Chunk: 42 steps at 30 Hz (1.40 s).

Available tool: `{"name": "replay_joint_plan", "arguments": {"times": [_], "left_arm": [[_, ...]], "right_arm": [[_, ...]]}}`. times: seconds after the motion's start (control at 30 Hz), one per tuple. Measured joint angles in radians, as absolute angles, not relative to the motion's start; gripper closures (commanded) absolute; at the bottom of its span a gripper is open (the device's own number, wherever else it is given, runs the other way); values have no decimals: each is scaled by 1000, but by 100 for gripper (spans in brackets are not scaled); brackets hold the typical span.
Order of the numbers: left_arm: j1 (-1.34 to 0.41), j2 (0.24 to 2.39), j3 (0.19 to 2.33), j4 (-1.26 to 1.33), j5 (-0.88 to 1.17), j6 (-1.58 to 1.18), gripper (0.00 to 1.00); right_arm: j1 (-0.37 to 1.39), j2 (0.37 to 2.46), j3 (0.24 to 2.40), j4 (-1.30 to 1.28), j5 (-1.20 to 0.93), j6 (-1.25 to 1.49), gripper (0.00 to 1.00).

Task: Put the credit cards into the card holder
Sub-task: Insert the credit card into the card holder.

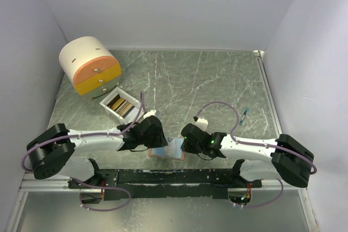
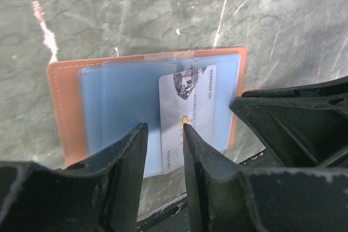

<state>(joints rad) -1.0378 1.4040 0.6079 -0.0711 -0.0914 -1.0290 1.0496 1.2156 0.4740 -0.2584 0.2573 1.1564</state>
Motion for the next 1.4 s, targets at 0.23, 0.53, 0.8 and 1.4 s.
{"name": "replay_joint_plan", "arguments": {"times": [0.23, 0.53, 0.8, 1.4], "left_arm": [[-1038, 1306, 541, -150, -141, -1092, 56], [-1038, 1248, 566, -138, -156, -1087, 51], [-1038, 1368, 573, 1, -88, -1062, 49], [-1038, 1431, 583, 61, -43, -1054, 51]], "right_arm": [[1017, 1215, 473, -253, 249, 1145, 76], [1013, 1208, 473, -255, 248, 1135, 76], [1013, 1206, 468, -252, 238, 1135, 76], [1013, 1167, 446, -256, 234, 1135, 76]]}}
